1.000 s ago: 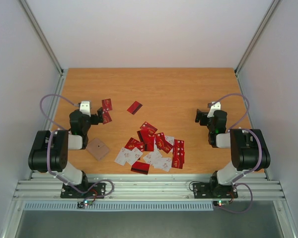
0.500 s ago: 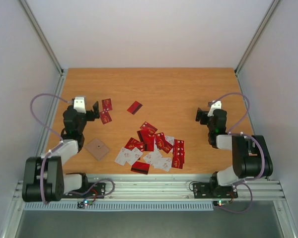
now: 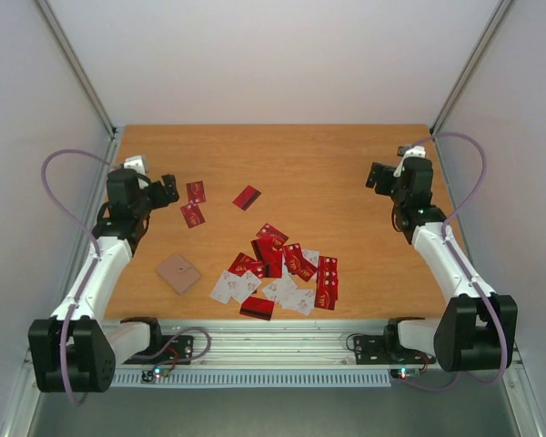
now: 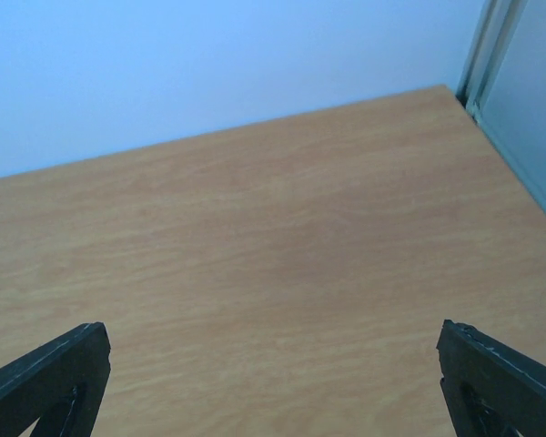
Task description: Put the credit cards into the card holder
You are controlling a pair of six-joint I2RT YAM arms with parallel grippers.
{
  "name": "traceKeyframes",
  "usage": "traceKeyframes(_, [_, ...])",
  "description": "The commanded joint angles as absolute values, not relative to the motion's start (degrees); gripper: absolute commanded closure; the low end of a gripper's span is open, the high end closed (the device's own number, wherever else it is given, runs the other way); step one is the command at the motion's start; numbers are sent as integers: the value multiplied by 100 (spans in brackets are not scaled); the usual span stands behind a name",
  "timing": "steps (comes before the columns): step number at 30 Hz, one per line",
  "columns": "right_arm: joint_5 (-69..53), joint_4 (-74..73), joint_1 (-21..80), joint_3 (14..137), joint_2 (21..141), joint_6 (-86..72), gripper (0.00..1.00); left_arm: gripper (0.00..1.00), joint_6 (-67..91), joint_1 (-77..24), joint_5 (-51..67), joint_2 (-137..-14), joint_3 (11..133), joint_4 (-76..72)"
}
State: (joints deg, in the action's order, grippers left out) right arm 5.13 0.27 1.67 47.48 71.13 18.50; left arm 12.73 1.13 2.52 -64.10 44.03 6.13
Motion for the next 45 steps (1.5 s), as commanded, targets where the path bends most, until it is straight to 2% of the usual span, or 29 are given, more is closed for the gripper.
traceKeyframes(1, [310, -2120, 211, 5462, 7052, 1202, 1, 1, 1938, 97, 302, -6406, 5066, 2483])
traceKeyframes(6, [-96, -3024, 219, 5932, 6851, 911, 1, 1, 1728, 112, 263, -6347, 5532, 3743])
traceKeyframes(10, [-275, -3932, 215, 6251, 6660, 723, 1, 1, 1709, 158, 1092, -6337, 5682, 4413])
traceKeyframes(14, [-387, -4848, 197, 6566, 6511, 310, 1, 1, 1788, 163, 1448, -6349, 5880, 5101])
traceKeyframes(17, [-706, -5539, 88, 6833, 6561, 50, 1, 4, 1821, 158, 1847, -6370, 5894, 5458])
traceKeyframes(28, [-2481, -5919, -7, 6383, 6128, -421, 1, 12, 1730, -268, 2272, -6155, 5467, 6386])
traceKeyframes(36, [-2264, -6092, 1028, 5972, 5721, -858, 1, 21, 1922, -693, 2388, -6213, 5300, 6575])
traceKeyframes(45, [-1853, -5746, 2329, 5553, 5493, -1655, 1, 22, 2165, -1247, 2111, -6213, 5145, 6622])
